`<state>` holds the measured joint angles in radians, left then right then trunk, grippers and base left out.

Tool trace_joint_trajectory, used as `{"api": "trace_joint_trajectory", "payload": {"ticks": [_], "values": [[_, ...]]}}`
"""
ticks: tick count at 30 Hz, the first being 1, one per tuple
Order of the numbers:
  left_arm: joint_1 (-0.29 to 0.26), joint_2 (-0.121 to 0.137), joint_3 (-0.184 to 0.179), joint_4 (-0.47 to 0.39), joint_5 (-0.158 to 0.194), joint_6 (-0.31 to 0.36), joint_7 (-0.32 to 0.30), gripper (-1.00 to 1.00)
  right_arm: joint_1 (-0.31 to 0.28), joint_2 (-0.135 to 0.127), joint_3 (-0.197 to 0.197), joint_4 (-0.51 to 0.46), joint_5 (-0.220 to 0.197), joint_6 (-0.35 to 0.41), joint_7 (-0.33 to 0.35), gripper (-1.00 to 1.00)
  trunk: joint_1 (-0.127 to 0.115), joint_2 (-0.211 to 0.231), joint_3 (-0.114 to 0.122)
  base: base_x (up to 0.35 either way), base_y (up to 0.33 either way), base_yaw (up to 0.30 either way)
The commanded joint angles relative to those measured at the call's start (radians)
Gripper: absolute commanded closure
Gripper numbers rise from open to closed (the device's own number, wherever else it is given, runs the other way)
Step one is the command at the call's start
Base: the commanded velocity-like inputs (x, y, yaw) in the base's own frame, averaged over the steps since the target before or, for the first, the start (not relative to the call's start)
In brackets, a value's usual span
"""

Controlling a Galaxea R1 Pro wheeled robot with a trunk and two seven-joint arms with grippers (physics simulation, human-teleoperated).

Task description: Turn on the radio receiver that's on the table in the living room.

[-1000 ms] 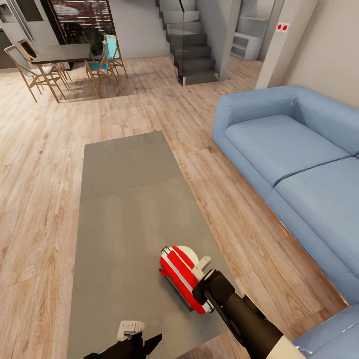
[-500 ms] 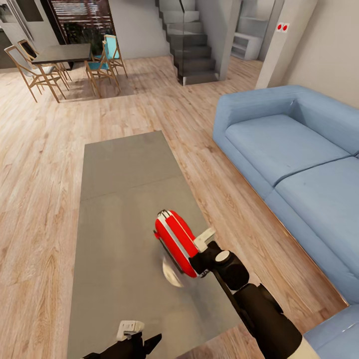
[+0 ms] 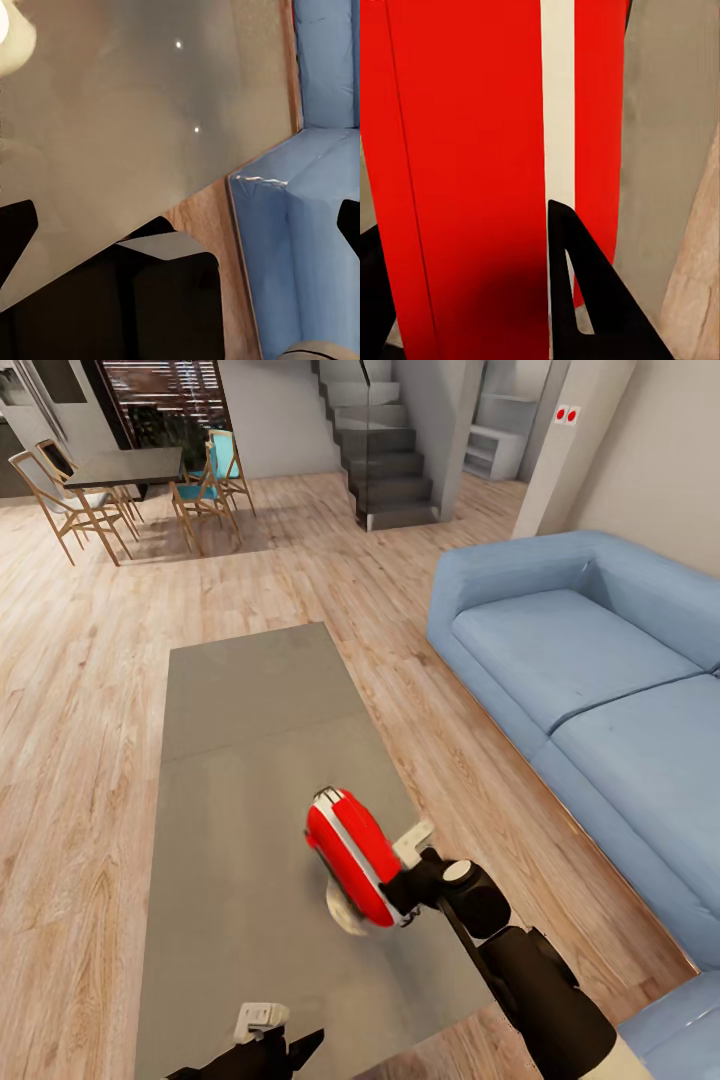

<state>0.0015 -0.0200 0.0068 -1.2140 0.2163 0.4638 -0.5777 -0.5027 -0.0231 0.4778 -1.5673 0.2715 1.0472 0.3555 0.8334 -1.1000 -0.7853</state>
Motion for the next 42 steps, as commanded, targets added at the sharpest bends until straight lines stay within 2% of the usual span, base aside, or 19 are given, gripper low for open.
{"api": "trace_joint_trajectory", "payload": {"ticks": [1,3,5,9,12,18,28,33,35,36,37,39,42], "values": [[0.0,0.0,0.0,0.0,0.0,0.0,0.0,-1.0,0.0,-0.016,-0.001,0.0,0.01,0.0,0.046,1.0,0.0,0.0,0.0,0.0,0.0,0.0],[0.0,0.0,0.0,0.0,0.0,0.001,0.0,-1.0,0.0,-0.054,-0.002,0.0,0.009,0.0,0.155,1.0,0.0,0.0,0.0,0.0,0.0,0.0],[0.0,0.0,-0.001,0.0,0.0,0.001,-0.001,-1.0,-0.004,-0.111,-0.002,0.0,0.009,0.0,0.278,1.0,0.0,0.0,0.0,0.0,0.0,0.0],[0.0,0.0,-0.001,-0.001,-0.001,0.002,-0.001,-1.0,-0.021,-0.164,-0.003,0.0,0.009,0.0,0.405,1.0,0.0,0.0,0.0,0.0,0.0,0.0],[0.0,0.0,-0.001,-0.001,-0.002,0.002,-0.002,-1.0,-0.03,-0.194,-0.009,0.0,0.009,0.0,0.479,1.0,0.0,0.0,0.0,0.0,0.0,0.0],[0.0,0.0,-0.001,-0.001,-0.003,0.002,-0.003,-1.0,-0.039,-0.218,-0.052,0.0,0.009,0.0,0.543,1.0,0.0,0.0,0.0,0.0,0.0,0.0],[0.0,0.0,-0.001,0.0,-0.002,0.001,-0.002,-1.0,-0.041,-0.224,-0.062,0.0,0.016,0.0,0.55,1.0,0.0,0.0,0.0,0.0,0.0,0.0],[0.0,0.0,-0.001,0.0,-0.001,0.0,-0.002,-1.0,-0.042,-0.224,-0.064,-0.001,0.021,0.0,0.53,1.0,0.0,0.0,0.0,0.0,0.0,0.0],[0.0,0.0,-0.001,0.0,-0.001,0.0,-0.002,-1.0,-0.042,-0.222,-0.066,-0.001,0.034,0.0,0.488,1.0,0.0,0.0,0.0,0.0,0.0,0.0],[0.0,0.0,-0.001,0.0,-0.001,0.001,-0.002,-1.0,-0.042,-0.219,-0.067,-0.002,0.047,0.0,0.445,1.0,0.0,0.0,0.0,0.0,0.0,0.0],[0.0,0.0,-0.001,0.001,-0.001,0.0,-0.002,-1.0,-0.041,-0.214,-0.069,-0.002,0.076,0.0,0.339,1.0,0.0,0.0,0.0,0.0,0.0,0.0],[0.0,0.0,-0.001,0.001,0.0,0.0,-0.002,-1.0,-0.042,-0.209,-0.069,-0.002,0.092,0.0,0.237,1.0,0.0,0.0,0.0,0.0,0.0,0.0],[0.0,0.0,-0.001,0.001,0.0,0.0,-0.001,-1.0,-0.041,-0.207,-0.068,-0.002,0.098,0.0,0.186,1.0,0.0,0.0,0.0,0.0,0.0,0.0]]}}
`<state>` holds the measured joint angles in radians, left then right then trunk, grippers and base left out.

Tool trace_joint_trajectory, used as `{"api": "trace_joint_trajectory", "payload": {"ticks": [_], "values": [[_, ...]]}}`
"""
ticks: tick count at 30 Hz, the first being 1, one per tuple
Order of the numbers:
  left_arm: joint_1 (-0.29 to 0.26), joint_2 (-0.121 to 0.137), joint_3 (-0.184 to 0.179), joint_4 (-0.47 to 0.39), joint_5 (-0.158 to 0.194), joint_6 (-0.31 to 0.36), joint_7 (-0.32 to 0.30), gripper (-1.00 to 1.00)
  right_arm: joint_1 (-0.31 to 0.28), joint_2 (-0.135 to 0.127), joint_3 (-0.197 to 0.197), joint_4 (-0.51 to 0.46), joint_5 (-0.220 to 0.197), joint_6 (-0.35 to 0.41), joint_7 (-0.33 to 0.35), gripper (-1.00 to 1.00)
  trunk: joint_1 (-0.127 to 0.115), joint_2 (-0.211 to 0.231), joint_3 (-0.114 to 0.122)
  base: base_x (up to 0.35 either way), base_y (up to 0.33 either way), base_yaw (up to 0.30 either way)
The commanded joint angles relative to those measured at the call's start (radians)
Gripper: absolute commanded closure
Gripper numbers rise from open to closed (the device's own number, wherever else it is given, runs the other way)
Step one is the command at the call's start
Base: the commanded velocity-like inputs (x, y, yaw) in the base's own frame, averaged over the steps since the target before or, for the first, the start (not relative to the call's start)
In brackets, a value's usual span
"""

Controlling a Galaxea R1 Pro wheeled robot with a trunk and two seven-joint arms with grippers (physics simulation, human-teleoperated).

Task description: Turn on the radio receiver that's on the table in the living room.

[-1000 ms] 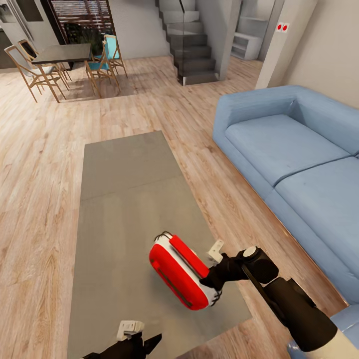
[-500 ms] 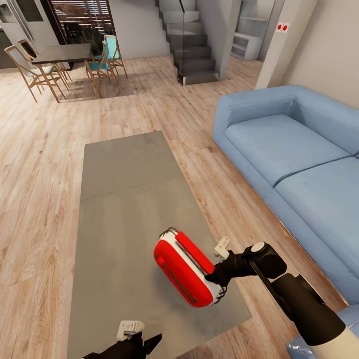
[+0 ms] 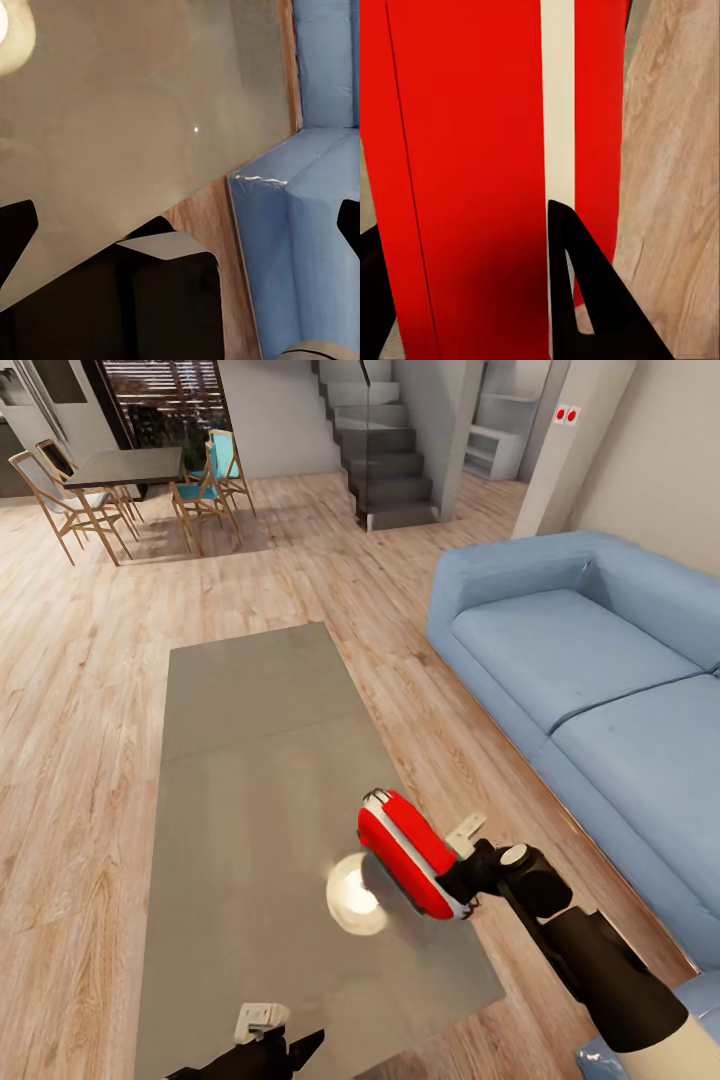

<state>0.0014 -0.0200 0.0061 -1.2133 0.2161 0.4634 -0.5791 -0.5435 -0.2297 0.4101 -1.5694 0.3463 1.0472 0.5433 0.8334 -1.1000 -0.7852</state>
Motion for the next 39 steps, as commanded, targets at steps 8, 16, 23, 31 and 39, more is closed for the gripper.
{"api": "trace_joint_trajectory", "payload": {"ticks": [8,16,23,31,39], "values": [[0.0,0.0,0.0,0.013,0.0,0.0,0.001,-1.0,0.0,0.004,0.008,0.0,0.028,0.0,-0.19,1.0,0.0,0.0,0.0,0.0,0.0,0.0],[0.0,0.0,0.0,0.02,-0.001,-0.001,0.001,-1.0,0.0,0.023,0.099,0.0,0.029,0.0,-0.458,1.0,0.0,0.0,0.0,0.0,0.0,0.0],[0.0,0.0,-0.001,0.02,0.0,0.0,0.001,-1.0,0.0,0.039,0.287,0.0,0.029,0.0,-0.903,1.0,0.0,0.0,0.0,0.0,0.0,0.0],[0.0,0.009,0.0,0.019,0.0,0.003,-0.005,-1.0,0.014,0.035,0.626,0.0,0.026,-0.077,-1.508,1.0,0.0,0.0,0.0,0.0,0.0,0.0],[0.0,0.009,0.0,0.018,0.002,0.003,-0.007,-1.0,0.006,0.031,0.731,0.001,0.024,-0.127,-1.742,1.0,0.0,0.0,0.0,0.0,0.0,0.0]]}}
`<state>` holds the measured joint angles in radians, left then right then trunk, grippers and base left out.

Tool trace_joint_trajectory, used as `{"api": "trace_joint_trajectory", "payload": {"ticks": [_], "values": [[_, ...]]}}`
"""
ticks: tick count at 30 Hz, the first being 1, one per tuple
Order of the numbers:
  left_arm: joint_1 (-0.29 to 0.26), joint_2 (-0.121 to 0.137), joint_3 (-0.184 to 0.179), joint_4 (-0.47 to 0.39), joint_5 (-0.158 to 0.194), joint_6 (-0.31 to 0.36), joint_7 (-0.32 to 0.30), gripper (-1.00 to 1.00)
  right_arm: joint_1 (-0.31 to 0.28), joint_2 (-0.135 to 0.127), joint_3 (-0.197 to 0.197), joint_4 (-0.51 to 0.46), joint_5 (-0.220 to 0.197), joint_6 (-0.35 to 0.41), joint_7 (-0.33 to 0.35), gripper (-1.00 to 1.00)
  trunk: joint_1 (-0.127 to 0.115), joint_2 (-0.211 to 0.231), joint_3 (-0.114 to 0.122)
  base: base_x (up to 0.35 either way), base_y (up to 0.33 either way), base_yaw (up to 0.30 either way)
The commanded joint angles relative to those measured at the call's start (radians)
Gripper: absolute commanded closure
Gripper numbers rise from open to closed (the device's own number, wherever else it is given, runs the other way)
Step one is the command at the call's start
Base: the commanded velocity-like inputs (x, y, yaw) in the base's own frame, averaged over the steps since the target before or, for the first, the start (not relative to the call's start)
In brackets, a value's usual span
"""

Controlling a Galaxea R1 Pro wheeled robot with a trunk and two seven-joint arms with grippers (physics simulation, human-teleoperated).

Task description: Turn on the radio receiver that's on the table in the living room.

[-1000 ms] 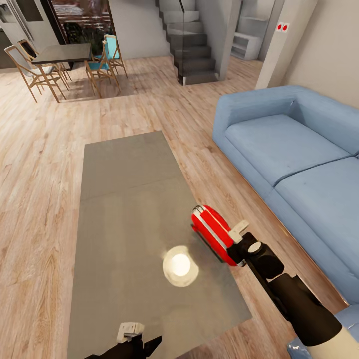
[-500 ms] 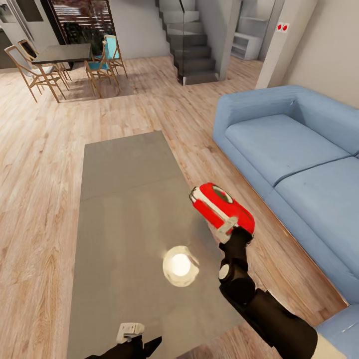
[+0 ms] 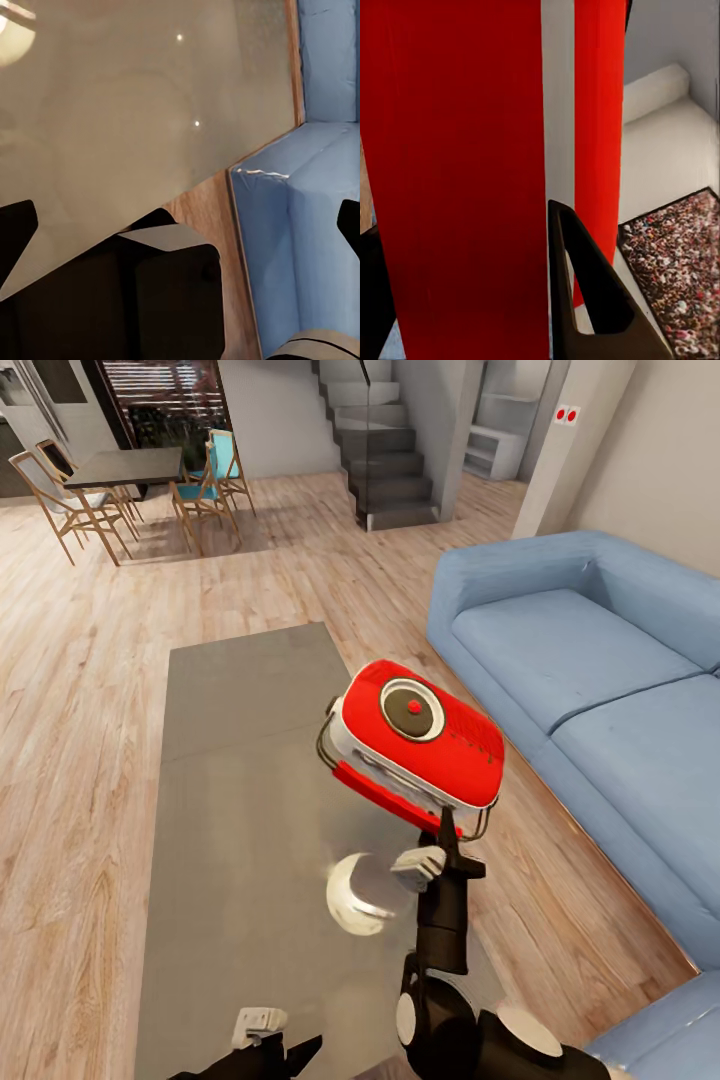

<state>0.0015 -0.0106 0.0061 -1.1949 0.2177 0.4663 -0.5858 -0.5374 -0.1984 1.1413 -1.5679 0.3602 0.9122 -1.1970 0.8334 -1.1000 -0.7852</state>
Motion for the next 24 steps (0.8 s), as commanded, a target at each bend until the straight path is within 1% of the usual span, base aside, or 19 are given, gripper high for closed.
{"api": "trace_joint_trajectory", "payload": {"ticks": [1,4,5,7,8,9,10,11,12,13,16,18,20,24], "values": [[0.0,0.0,0.0,0.0,0.0,0.0,0.0,-1.0,-0.001,-0.001,0.009,0.0,0.01,0.004,-0.017,1.0,0.0,0.0,0.0,0.0,0.0,0.0],[0.0,0.002,0.0,-0.003,0.0,0.0,-0.001,-1.0,-0.001,-0.016,0.074,0.001,0.006,-0.008,-0.096,1.0,0.0,0.0,0.0,0.0,0.0,0.0],[0.0,0.004,0.0,-0.004,0.0,0.0,-0.001,-1.0,-0.001,-0.02,0.086,0.001,0.004,-0.009,-0.111,1.0,0.0,0.0,0.0,0.0,0.0,0.0],[0.0,0.01,0.0,-0.011,0.002,0.004,-0.002,-1.0,-0.001,-0.035,0.128,0.008,-0.001,-0.021,-0.175,1.0,0.0,0.0,0.0,0.0,0.0,0.0],[0.0,0.034,-0.001,-0.135,0.003,0.149,-0.04,-1.0,-0.001,-0.097,0.17,0.126,-0.013,-0.205,-0.26,1.0,0.0,0.0,0.0,0.0,0.0,0.0],[0.0,0.05,-0.001,-0.2,0.003,0.21,-0.061,-1.0,-0.001,-0.125,0.17,0.176,-0.01,-0.293,-0.272,1.0,0.0,0.0,0.0,0.0,0.0,0.0],[0.0,0.06,0.0,-0.25,0.003,0.25,-0.072,-1.0,-0.001,-0.161,0.167,0.211,-0.009,-0.372,-0.278,1.0,0.0,0.0,0.0,0.0,0.0,0.0],[0.0,0.067,0.0,-0.296,0.002,0.274,-0.078,-1.0,-0.001,-0.222,0.163,0.233,-0.013,-0.462,-0.278,1.0,0.0,0.0,0.0,0.0,0.0,0.0],[0.0,0.067,-0.001,-0.3,0.002,0.277,-0.078,-1.0,-0.001,-0.232,0.163,0.235,-0.013,-0.477,-0.279,1.0,0.0,0.0,0.0,0.0,0.0,0.0],[0.0,0.068,-0.001,-0.306,0.002,0.284,-0.079,-1.0,-0.001,-0.25,0.162,0.237,-0.014,-0.505,-0.281,1.0,0.0,0.0,0.0,0.0,0.0,0.0],[-0.002,0.069,0.0,-0.313,0.002,0.318,-0.08,-1.0,-0.001,-0.278,0.161,0.252,-0.013,-0.554,-0.284,1.0,0.0,0.0,0.0,0.0,0.0,0.0],[-0.004,0.069,0.0,-0.314,0.002,0.338,-0.08,-1.0,-0.001,-0.283,0.161,0.268,-0.013,-0.564,-0.285,1.0,0.0,0.0,0.0,0.0,0.0,0.0],[-0.023,0.069,-0.001,-0.319,0.003,0.373,-0.08,-1.0,-0.001,-0.287,0.159,0.325,-0.007,-0.577,-0.283,1.0,0.0,0.0,0.0,0.0,0.0,0.0],[-0.042,0.069,-0.001,-0.322,0.003,0.394,-0.08,-1.0,-0.001,-0.287,0.158,0.398,0.002,-0.604,-0.277,1.0,0.0,0.0,0.0,0.0,0.0,0.0]]}}
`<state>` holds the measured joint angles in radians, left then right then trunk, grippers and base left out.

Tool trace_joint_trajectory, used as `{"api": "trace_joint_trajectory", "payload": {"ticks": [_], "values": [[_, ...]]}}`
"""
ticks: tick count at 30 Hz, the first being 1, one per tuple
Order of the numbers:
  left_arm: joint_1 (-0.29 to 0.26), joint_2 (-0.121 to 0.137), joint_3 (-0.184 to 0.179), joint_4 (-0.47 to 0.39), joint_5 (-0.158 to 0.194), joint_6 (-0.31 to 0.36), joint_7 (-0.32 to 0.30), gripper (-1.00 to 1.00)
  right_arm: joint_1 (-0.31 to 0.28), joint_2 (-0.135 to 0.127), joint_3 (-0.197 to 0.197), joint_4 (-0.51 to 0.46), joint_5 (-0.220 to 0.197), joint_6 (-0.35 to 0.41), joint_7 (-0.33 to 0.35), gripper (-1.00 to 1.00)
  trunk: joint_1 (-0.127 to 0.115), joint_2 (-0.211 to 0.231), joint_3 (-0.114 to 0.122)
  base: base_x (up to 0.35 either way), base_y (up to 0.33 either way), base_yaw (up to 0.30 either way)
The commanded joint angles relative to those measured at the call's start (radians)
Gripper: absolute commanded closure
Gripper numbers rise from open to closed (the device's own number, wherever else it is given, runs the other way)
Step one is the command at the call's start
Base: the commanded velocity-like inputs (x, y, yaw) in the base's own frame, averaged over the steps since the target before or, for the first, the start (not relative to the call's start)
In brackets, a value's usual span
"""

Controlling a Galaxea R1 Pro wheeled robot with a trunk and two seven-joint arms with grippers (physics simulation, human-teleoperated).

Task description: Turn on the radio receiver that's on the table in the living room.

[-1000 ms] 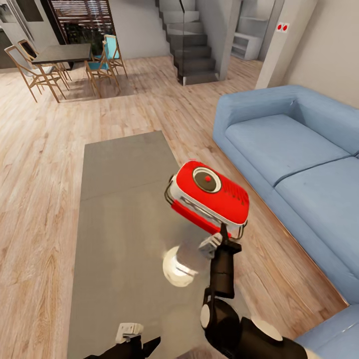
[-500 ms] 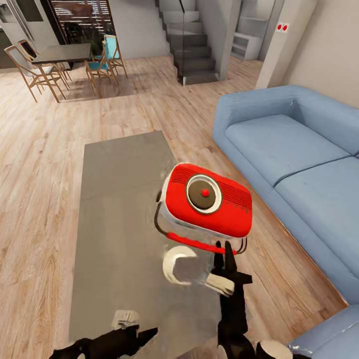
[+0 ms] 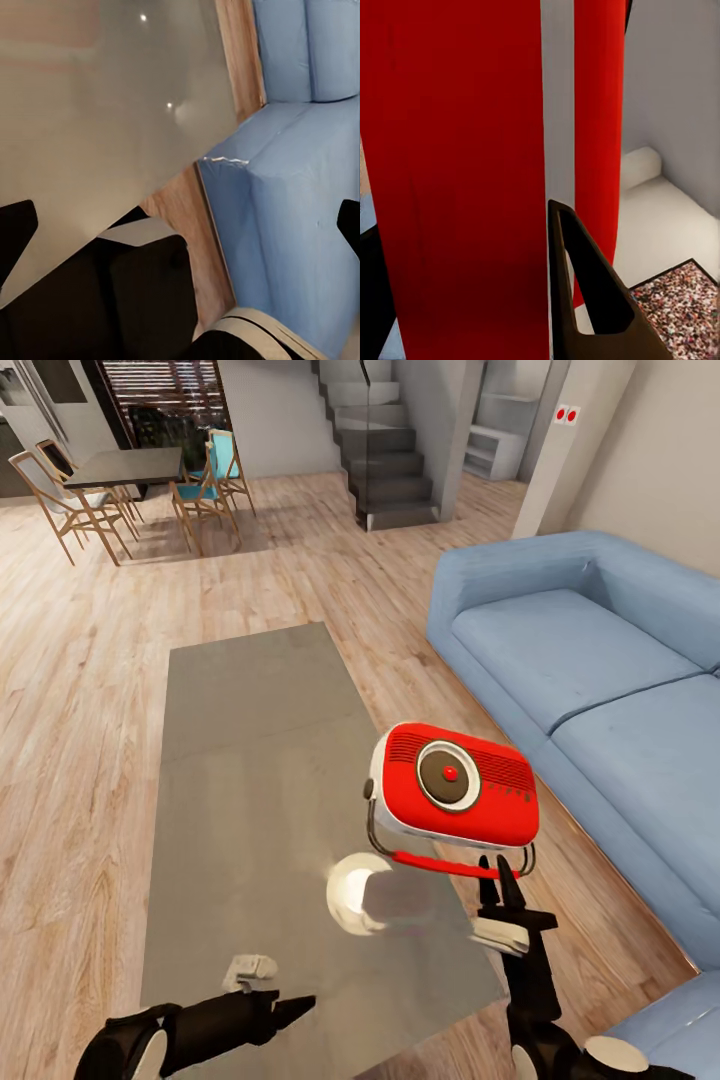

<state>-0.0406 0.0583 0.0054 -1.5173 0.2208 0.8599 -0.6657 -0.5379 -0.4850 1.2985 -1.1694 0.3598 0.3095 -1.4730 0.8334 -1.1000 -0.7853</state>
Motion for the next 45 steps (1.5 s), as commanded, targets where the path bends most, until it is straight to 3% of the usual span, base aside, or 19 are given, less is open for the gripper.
{"api": "trace_joint_trajectory", "payload": {"ticks": [1,6,8,9,10,13,15,18,24,34,45], "values": [[-0.003,0.0,0.0,-0.001,0.0,0.002,0.0,-1.0,-0.001,0.001,0.0,0.015,0.004,-0.01,0.0,1.0,0.0,0.0,0.0,0.0,0.0,0.0],[-0.087,-0.003,-0.001,-0.003,0.0,0.074,-0.03,-1.0,-0.001,0.012,-0.01,0.222,0.018,-0.076,0.0,1.0,0.0,0.0,0.0,0.0,0.0,0.0],[-0.124,-0.005,-0.001,-0.005,0.0,0.101,-0.037,-1.0,-0.001,0.037,-0.009,0.264,0.058,-0.064,0.002,1.0,0.0,0.0,0.0,0.0,0.0,0.0],[-0.137,-0.006,-0.001,-0.008,0.0,0.112,-0.039,-1.0,-0.001,0.062,-0.008,0.304,0.072,-0.042,0.006,1.0,0.0,0.0,0.0,0.0,0.0,0.0],[-0.148,-0.006,-0.001,-0.01,0.0,0.121,-0.04,-1.0,-0.001,0.136,-0.003,0.426,0.085,-0.006,0.023,1.0,0.0,0.0,0.0,0.0,0.0,0.0],[-0.152,-0.003,-0.001,-0.011,0.0,0.124,-0.04,-1.0,-0.001,0.222,0.001,0.574,0.094,0.005,0.033,1.0,0.0,0.0,0.0,0.0,0.0,0.0],[-0.163,-0.001,-0.001,-0.016,0.0,0.127,-0.04,-1.0,-0.001,0.257,0.002,0.649,0.133,0.008,0.039,1.0,0.0,0.0,0.0,0.0,0.0,0.0],[-0.181,-0.002,-0.001,-0.017,0.0,0.131,-0.041,-1.0,-0.001,0.265,0.001,0.663,0.157,0.009,0.045,1.0,0.0,0.0,0.0,0.0,0.0,0.0],[-0.219,-0.006,-0.001,-0.018,0.0,0.15,-0.049,-1.0,-0.001,0.278,0.0,0.666,0.165,0.011,0.047,1.0,0.0,0.0,0.0,0.0,0.0,0.0],[-0.282,-0.008,-0.001,-0.018,0.0,0.156,-0.198,-1.0,-0.001,0.32,-0.004,0.666,0.159,0.046,0.047,1.0,0.0,0.0,0.0,0.0,0.0,0.0],[-0.326,-0.007,0.0,-0.018,0.001,0.159,-0.23,-1.0,-0.001,0.353,0.0,0.66,0.167,0.058,0.029,1.0,0.0,0.0,0.0,0.0,0.0,0.0]]}}
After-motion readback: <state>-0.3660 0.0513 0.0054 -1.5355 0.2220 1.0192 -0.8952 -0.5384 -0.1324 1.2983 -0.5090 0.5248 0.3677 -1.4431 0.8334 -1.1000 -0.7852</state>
